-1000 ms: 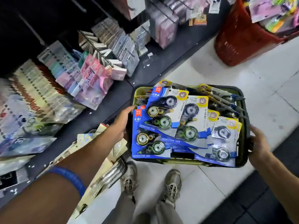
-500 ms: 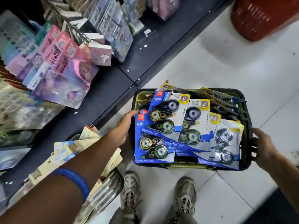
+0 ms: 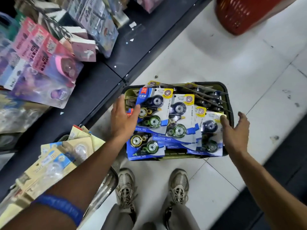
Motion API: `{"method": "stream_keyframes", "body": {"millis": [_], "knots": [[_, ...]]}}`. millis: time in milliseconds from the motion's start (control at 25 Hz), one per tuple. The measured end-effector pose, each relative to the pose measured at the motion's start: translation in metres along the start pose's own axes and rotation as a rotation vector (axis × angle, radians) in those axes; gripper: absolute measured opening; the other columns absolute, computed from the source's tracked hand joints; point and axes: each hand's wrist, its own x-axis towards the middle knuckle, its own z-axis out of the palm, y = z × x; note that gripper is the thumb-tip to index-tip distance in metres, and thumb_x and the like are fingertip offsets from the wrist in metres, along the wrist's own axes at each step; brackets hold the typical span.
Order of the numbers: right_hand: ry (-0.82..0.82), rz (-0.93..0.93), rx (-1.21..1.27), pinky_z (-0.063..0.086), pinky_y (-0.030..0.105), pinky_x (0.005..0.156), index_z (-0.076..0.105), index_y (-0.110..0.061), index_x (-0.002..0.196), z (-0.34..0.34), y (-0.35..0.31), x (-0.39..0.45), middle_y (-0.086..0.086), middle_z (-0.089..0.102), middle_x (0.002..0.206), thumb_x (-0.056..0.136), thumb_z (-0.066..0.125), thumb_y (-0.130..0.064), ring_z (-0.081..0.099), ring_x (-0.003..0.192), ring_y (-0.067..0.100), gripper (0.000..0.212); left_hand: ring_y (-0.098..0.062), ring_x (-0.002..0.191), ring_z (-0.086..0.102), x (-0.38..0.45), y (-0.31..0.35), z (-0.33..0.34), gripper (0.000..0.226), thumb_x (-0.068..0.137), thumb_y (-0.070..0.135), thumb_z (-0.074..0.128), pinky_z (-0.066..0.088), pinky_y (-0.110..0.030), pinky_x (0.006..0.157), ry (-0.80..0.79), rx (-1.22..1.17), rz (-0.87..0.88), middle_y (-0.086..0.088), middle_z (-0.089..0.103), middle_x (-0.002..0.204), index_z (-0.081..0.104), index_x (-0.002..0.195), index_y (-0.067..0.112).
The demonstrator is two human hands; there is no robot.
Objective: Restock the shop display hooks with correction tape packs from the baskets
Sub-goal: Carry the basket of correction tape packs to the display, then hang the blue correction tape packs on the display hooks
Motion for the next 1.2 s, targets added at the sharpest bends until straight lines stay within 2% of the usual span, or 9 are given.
{"method": "stream_keyframes", "body": {"millis": [80,120,280,400,560,720,840,1080,1200], "knots": [[-0.043,-0.272,-0.05,0.036,0.034,0.109,0.037,-0.023,0.149,0.01,-0.018,-0.025,0.002,0.039,0.154,0.097,0.058,-0.041,0.035,0.141,0.02,0.059,-0.019,0.155,0.016,-0.011,0.011,0.007,0.077,0.098,0.054,0.054,0.016,-0.042,0.126,-0.097,0.155,0.293,0.001,0.016,0.17,0.02,0.162,0.028],[-0.079,-0.399,-0.108,0.033,0.038,0.114,0.035,-0.023,0.151,0.018,-0.022,-0.034,0.001,0.035,0.157,0.098,0.057,-0.045,0.031,0.145,0.019,0.062,-0.018,0.156,0.012,-0.016,0.014,0.014,0.077,0.098,0.056,0.053,0.011,-0.04,0.126,-0.157,0.247,0.39,0.002,0.014,0.17,0.019,0.162,0.03],[-0.247,-0.696,-0.365,0.01,0.047,0.125,0.023,-0.028,0.159,0.061,-0.027,-0.038,0.0,0.015,0.168,0.092,0.032,-0.069,0.009,0.155,0.021,0.079,-0.019,0.158,0.003,-0.008,0.002,0.045,0.084,0.092,0.073,0.037,0.005,-0.041,0.128,-0.237,0.439,0.575,0.003,0.007,0.171,0.015,0.162,0.033],[-0.238,-0.833,-0.436,0.014,0.056,0.122,0.028,-0.029,0.157,0.088,-0.02,-0.026,0.0,0.016,0.167,0.091,0.03,-0.07,0.005,0.155,0.026,0.077,-0.016,0.157,0.0,0.006,-0.026,0.063,0.086,0.088,0.073,0.024,-0.001,-0.039,0.127,-0.177,0.441,0.705,0.002,0.007,0.171,0.021,0.162,0.03],[-0.166,-0.849,-0.458,0.02,0.057,0.121,0.033,-0.031,0.154,0.103,-0.01,-0.016,-0.001,0.024,0.165,0.09,0.033,-0.069,0.006,0.155,0.025,0.075,-0.013,0.156,0.004,0.017,-0.044,0.079,0.078,0.093,0.068,0.029,-0.008,-0.028,0.124,0.006,0.452,0.824,0.003,0.013,0.17,0.028,0.16,0.029],[-0.15,-0.83,-0.43,0.018,0.05,0.123,0.035,-0.031,0.154,0.104,-0.012,-0.021,-0.001,0.026,0.164,0.085,0.026,-0.072,0.006,0.155,0.026,0.081,-0.005,0.156,-0.003,0.019,-0.044,0.081,0.08,0.088,0.074,0.02,-0.006,-0.029,0.124,-0.029,0.453,0.774,0.011,0.006,0.171,0.021,0.16,0.039],[-0.15,-0.832,-0.443,0.014,0.045,0.124,0.035,-0.03,0.154,0.104,-0.016,-0.021,-0.001,0.027,0.164,0.086,0.031,-0.07,0.007,0.155,0.026,0.079,-0.005,0.156,-0.004,0.021,-0.044,0.077,0.083,0.086,0.076,0.017,-0.004,-0.031,0.126,-0.043,0.459,0.78,0.011,0.005,0.171,0.019,0.16,0.039],[-0.152,-0.837,-0.43,0.014,0.044,0.125,0.034,-0.031,0.154,0.105,-0.017,-0.021,-0.003,0.027,0.164,0.078,0.02,-0.076,0.007,0.154,0.025,0.09,-0.004,0.155,-0.004,0.02,-0.043,0.077,0.085,0.084,0.077,0.015,-0.003,-0.031,0.125,-0.037,0.483,0.771,0.013,0.004,0.171,0.018,0.16,0.04],[-0.148,-0.84,-0.414,0.015,0.045,0.125,0.035,-0.03,0.154,0.107,-0.017,-0.02,-0.003,0.028,0.164,0.079,0.022,-0.075,0.008,0.154,0.024,0.088,-0.003,0.155,-0.003,0.022,-0.045,0.08,0.084,0.085,0.077,0.015,-0.003,-0.032,0.125,-0.008,0.476,0.784,0.013,0.005,0.171,0.018,0.16,0.041]]}}
